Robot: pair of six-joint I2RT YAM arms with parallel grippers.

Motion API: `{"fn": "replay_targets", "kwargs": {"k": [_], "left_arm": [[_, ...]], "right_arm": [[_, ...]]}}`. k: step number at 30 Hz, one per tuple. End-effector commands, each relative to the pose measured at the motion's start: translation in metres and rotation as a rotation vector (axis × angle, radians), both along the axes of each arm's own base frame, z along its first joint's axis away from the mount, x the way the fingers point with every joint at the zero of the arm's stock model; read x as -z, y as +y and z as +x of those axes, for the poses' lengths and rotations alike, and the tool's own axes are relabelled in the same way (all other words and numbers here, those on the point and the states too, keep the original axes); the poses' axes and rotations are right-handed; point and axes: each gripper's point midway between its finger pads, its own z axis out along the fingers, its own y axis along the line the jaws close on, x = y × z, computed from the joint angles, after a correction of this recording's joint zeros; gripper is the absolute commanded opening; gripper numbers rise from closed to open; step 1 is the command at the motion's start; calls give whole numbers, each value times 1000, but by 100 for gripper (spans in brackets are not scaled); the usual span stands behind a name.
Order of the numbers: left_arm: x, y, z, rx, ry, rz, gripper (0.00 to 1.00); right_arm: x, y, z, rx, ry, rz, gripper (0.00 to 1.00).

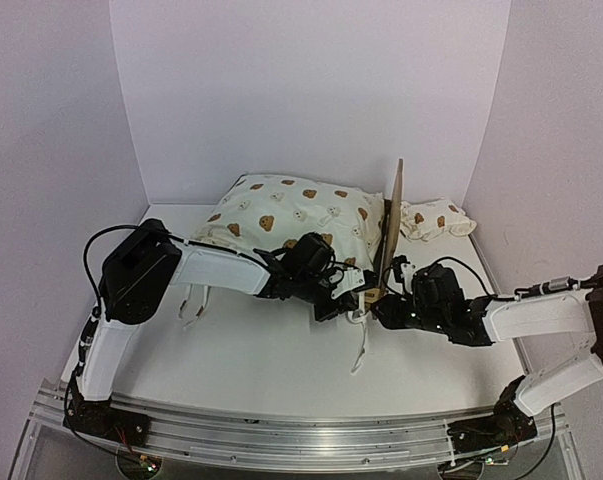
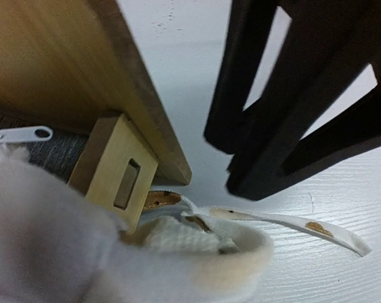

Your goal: Set up the pet bed

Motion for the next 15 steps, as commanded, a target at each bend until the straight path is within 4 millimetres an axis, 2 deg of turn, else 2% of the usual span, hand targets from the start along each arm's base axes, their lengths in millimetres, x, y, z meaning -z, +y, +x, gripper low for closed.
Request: {"fn": "replay_targets", "kwargs": {"k": [1, 5, 15], "left_arm": [[-10, -13, -2, 50, -92, -31, 0], [-7, -14, -6, 67, -107, -22, 0], [-16, -23, 0, 53, -122, -63, 0]], "right_arm": [[-29, 28, 12, -73, -70, 76, 23], [-30, 30, 10, -85, -61, 97, 23], [-26, 42, -4, -161, -5, 146, 29]]}}
